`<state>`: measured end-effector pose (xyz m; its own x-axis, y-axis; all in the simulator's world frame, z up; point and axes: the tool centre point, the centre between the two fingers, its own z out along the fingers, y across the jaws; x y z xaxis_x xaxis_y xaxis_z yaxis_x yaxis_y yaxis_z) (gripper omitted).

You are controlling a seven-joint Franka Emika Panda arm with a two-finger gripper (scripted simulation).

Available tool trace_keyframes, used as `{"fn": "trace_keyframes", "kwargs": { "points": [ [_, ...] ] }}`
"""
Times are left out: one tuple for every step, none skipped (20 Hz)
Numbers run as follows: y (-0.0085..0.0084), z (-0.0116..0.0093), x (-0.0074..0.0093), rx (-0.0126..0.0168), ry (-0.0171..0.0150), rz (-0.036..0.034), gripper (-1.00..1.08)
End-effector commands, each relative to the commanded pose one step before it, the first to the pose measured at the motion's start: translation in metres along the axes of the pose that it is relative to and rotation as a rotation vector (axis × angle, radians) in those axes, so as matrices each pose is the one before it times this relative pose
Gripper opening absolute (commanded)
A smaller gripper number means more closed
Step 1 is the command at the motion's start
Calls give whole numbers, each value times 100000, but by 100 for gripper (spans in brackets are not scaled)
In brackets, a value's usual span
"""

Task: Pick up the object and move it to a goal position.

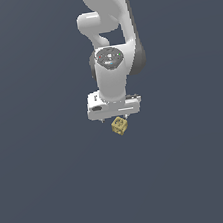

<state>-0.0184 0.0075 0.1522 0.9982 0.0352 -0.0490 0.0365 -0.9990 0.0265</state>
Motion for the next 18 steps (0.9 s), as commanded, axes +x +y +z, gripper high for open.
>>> {"fn": "trace_keyframes", "kwargs": {
  "points": [
    [-52,19,-7,6,15,99,100],
    [-10,34,-12,10,19,316,100],
    [-15,47,-17,23,29,457,100],
    [-25,59,-21,37,37,588,100],
    [-34,72,-25,50,46,721,100],
    [-43,84,-30,61,54,853,100],
    [-51,97,-35,72,62,984,100],
    [-55,109,-41,81,70,1115,100],
    [-59,121,-47,89,77,1241,100],
    [-63,134,-54,96,84,1379,100],
    [-66,147,-60,103,91,1508,100],
    [-69,158,-67,111,97,1636,100],
    [-73,171,-75,120,104,1772,100],
    [-75,182,-83,129,110,1909,100],
    [-77,194,-91,136,116,2044,100],
    [-78,206,-100,144,122,2184,100],
    [-78,218,-109,151,128,2325,100],
    [-76,230,-119,158,134,2468,100]
  ]
}}
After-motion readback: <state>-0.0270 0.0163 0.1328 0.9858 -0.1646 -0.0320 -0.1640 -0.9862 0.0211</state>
